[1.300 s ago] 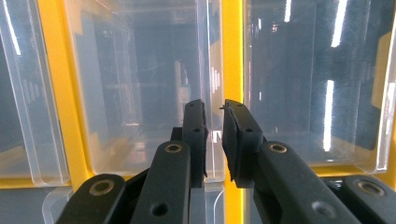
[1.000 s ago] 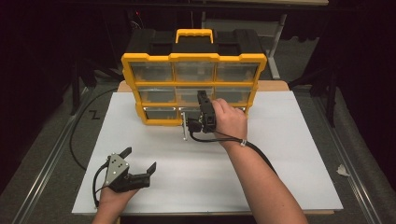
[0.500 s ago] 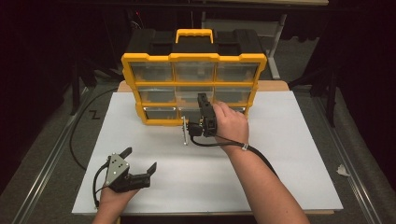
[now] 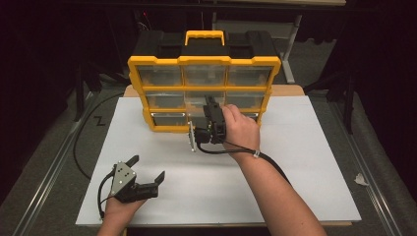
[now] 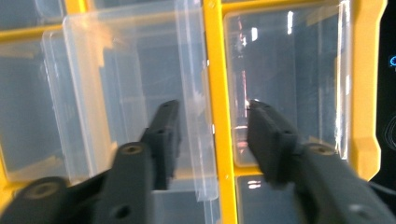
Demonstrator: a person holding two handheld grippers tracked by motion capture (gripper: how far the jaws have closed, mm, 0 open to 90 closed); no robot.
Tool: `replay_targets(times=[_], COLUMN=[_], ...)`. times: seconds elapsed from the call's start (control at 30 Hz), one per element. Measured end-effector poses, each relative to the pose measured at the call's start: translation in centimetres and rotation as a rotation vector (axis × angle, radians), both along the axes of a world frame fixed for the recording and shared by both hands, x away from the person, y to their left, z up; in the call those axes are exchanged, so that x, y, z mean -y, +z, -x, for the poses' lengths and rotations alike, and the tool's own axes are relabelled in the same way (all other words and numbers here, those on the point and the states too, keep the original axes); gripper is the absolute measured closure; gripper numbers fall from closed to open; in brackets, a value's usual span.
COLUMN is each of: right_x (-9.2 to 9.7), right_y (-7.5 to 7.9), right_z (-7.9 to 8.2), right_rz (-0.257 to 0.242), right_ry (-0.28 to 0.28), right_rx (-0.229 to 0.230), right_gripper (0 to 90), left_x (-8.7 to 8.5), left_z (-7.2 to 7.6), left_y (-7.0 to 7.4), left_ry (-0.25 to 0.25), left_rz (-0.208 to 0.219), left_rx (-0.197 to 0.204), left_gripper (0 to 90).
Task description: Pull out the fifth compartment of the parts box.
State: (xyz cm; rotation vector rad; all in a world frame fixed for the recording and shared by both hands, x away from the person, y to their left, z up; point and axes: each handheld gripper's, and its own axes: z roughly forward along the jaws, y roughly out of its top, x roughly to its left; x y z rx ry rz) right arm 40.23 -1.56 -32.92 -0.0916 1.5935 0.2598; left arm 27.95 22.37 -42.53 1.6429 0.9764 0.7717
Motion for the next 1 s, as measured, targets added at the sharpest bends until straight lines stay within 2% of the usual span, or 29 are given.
replay_targets(times=[0.07, 0.13, 0.27, 0.33, 0.37, 0.4, 0.47, 0.5, 0.6, 0.63, 0.77, 0.87, 0.93, 0.97, 1.0], right_x=[-0.1, 0.0, 0.3, 0.5, 0.5, 0.6, 0.7, 0.7, 0.8, 0.8, 0.9, 1.0, 1.2, 1.2, 1.3], right_y=[0.1, 0.0, -0.1, -0.3, -0.3, -0.3, -0.4, -0.4, -0.4, -0.2, -0.4, -0.4, -0.5, -0.4, -0.4], right_z=[-0.1, -0.6, -1.0, -1.1, -1.1, -1.0, -0.9, -0.9, -0.8, -0.7, -0.5, -0.3, 0.1, 0.3, 0.8], right_rz=[-0.004, -0.005, 0.008, 0.0, 0.0, 0.017, 0.0, 0.008, -0.008, 0.004, -0.002, 0.016, 0.009, 0.029, 0.026], right_ry=[-0.003, -0.027, -0.05, -0.065, -0.065, -0.065, -0.075, -0.072, -0.075, -0.068, -0.075, -0.062, -0.064, -0.059, -0.051], right_rx=[-0.012, -0.048, -0.071, -0.093, -0.093, -0.084, -0.089, -0.076, -0.055, -0.04, -0.043, -0.023, -0.027, -0.02, -0.016], right_gripper=[45.8, 42.6, 42.9, 48.7, 48.7, 55.3, 60.1, 62.7, 72.9, 76.1, 77.0, 77.3, 77.3, 77.4, 77.6], left_x=[0.0, 0.0, -0.1, -0.1, 0.0, 0.0, 0.0, 0.0, 0.0, 0.0, 0.0, 0.0, 0.0, 0.0, 0.0], left_z=[0.0, 0.0, 0.0, 0.0, 0.0, 0.0, 0.0, 0.0, 0.0, 0.0, 0.0, 0.0, 0.0, 0.0, 0.0], left_y=[0.0, 0.0, 0.0, 0.0, 0.0, 0.0, 0.0, 0.0, 0.0, 0.0, 0.0, 0.0, 0.0, 0.0, 0.0], left_ry=[0.001, 0.001, 0.0, 0.0, -0.001, -0.001, 0.0, 0.0, 0.001, 0.001, 0.0, 0.001, 0.0, 0.0, 0.0], left_rz=[0.001, 0.001, 0.001, 0.001, 0.001, 0.0, 0.0, 0.0, 0.0, -0.001, -0.002, -0.004, -0.004, -0.003, -0.002], left_rx=[0.0, 0.0, 0.001, 0.001, 0.001, 0.001, 0.002, 0.002, 0.002, 0.002, 0.002, -0.001, 0.0, 0.001, 0.001], left_gripper=[1.0, 1.0, 1.0, 1.0, 1.0, 1.0, 1.0, 1.0, 1.0, 1.0, 1.0, 1.0, 1.0, 1.0, 1.0])
